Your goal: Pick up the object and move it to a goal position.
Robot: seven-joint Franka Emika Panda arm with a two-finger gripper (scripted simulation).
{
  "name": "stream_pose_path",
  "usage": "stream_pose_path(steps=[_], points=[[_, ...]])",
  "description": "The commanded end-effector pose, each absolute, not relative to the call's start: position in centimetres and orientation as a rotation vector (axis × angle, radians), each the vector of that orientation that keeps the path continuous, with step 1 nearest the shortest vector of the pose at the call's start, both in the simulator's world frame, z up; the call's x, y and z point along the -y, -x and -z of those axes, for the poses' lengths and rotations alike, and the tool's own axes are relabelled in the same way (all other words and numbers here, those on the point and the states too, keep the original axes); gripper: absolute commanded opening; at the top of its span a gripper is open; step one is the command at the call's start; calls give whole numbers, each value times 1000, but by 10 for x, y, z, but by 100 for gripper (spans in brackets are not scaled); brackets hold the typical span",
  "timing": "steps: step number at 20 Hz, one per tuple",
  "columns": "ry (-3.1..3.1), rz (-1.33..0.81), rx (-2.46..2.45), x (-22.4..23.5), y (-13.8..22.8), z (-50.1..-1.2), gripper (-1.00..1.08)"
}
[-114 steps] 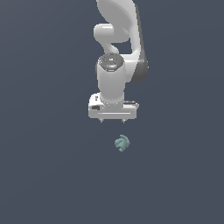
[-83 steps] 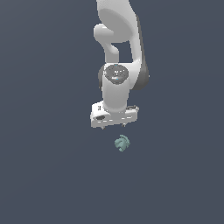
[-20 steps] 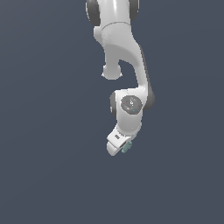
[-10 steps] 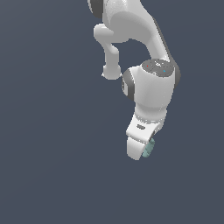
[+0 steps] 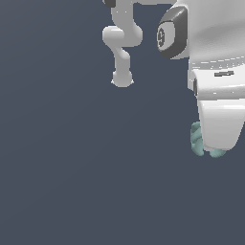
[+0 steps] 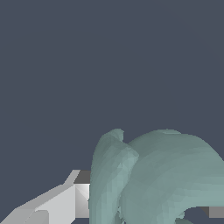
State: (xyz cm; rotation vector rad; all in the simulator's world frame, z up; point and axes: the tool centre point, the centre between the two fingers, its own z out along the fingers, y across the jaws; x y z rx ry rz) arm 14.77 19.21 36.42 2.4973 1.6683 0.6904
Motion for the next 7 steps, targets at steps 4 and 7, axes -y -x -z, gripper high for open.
stream_pose_path(steps=[4,7], points=[[-2432,-766,-1722,-207,-144,-404,-100],[-2425,-776,-1728,-209,-144,-409,-100]])
